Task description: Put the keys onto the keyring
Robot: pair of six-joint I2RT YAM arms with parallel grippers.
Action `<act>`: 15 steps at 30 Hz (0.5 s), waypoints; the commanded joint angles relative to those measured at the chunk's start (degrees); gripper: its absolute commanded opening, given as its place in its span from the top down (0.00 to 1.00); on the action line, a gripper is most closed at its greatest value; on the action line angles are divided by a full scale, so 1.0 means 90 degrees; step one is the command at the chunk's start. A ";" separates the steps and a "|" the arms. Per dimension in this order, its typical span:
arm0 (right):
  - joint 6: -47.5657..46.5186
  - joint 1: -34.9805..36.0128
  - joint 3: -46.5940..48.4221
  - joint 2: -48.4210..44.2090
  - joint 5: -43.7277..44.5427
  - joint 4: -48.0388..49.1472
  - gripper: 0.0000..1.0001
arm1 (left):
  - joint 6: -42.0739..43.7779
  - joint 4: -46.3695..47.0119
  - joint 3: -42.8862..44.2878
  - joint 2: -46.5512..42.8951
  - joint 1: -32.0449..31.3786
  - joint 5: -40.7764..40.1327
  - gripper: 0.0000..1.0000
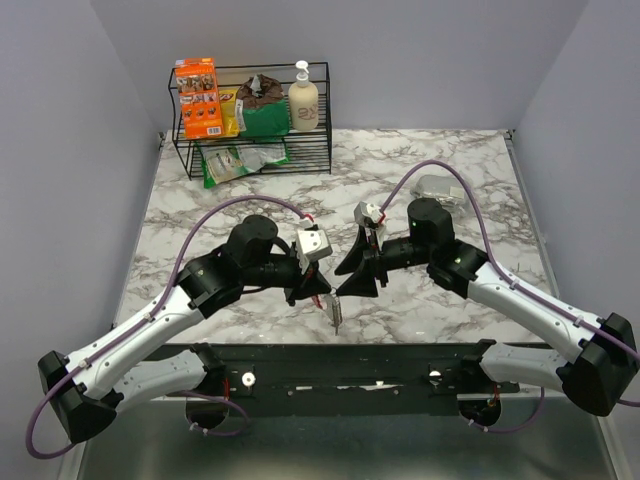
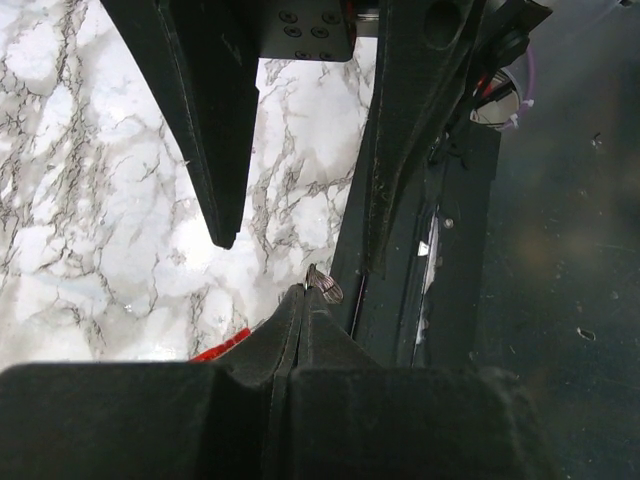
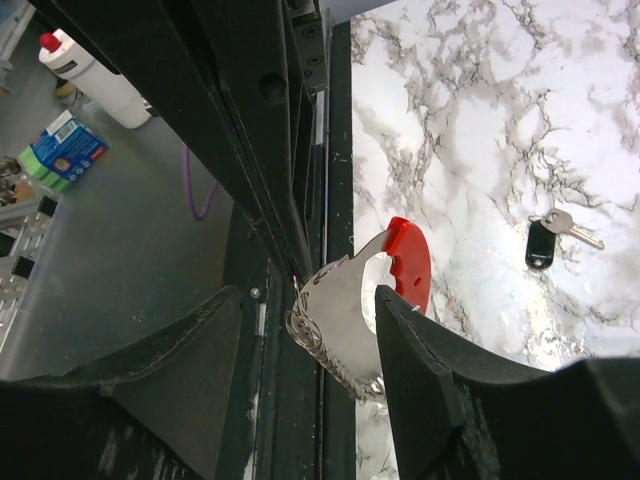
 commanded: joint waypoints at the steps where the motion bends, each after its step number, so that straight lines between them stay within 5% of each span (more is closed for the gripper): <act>1: -0.0077 -0.0004 -0.0004 -0.0009 -0.0018 -0.0124 0.37 | 0.0054 0.0163 0.0221 -0.0009 -0.0088 -0.0092 1.00; 15: -0.0106 -0.0004 -0.0141 0.0215 0.0002 -0.0114 0.47 | -0.0024 0.0378 0.0250 0.0011 -0.0205 -0.0063 1.00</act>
